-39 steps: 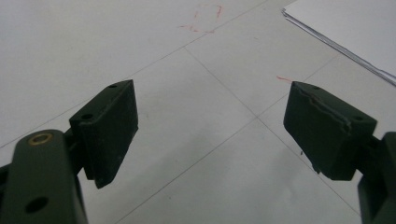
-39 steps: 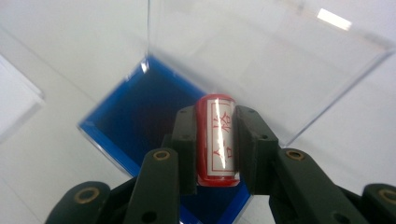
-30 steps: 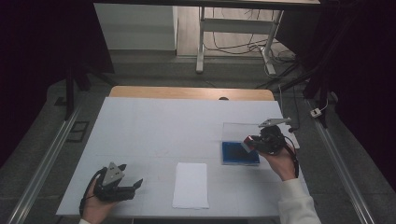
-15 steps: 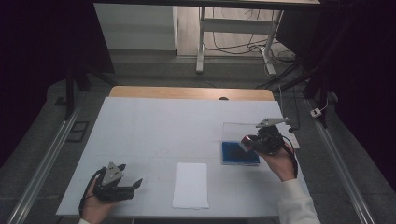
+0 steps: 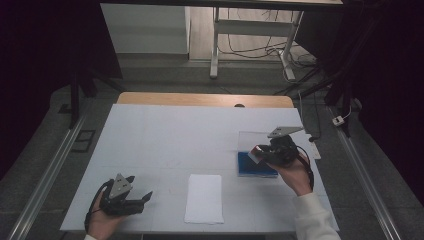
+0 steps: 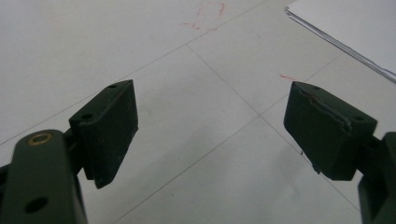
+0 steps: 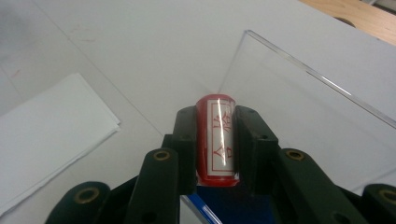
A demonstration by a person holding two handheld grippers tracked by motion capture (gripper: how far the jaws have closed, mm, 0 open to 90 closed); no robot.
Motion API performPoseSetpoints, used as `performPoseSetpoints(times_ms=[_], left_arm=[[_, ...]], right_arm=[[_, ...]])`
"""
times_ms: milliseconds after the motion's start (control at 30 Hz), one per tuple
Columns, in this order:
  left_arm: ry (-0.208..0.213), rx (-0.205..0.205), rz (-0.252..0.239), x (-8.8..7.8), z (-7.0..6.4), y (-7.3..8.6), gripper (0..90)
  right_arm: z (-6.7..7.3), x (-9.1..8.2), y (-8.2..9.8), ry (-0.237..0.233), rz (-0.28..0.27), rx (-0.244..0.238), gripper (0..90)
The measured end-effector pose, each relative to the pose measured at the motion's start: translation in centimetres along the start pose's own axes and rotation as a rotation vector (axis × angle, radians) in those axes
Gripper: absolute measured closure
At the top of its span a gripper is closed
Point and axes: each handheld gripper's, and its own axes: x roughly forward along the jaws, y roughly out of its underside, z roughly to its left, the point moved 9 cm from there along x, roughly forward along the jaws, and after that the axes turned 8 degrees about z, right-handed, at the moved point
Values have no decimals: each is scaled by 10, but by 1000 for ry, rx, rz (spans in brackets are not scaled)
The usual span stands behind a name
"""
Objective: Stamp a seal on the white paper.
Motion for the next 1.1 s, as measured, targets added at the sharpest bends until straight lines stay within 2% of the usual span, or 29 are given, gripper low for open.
performPoseSetpoints(times_ms=[367, 767, 1100], left_arm=[[0, -3, -7, -1, -1, -1, 178], [6, -1, -1, 0, -2, -1, 179], [9, 0, -2, 1, -3, -1, 180]], right_arm=[[22, 4, -10, -47, -13, -62, 701], [42, 6, -17, -92, -27, -102, 701], [59, 14, -19, -122, -6, -134, 701]])
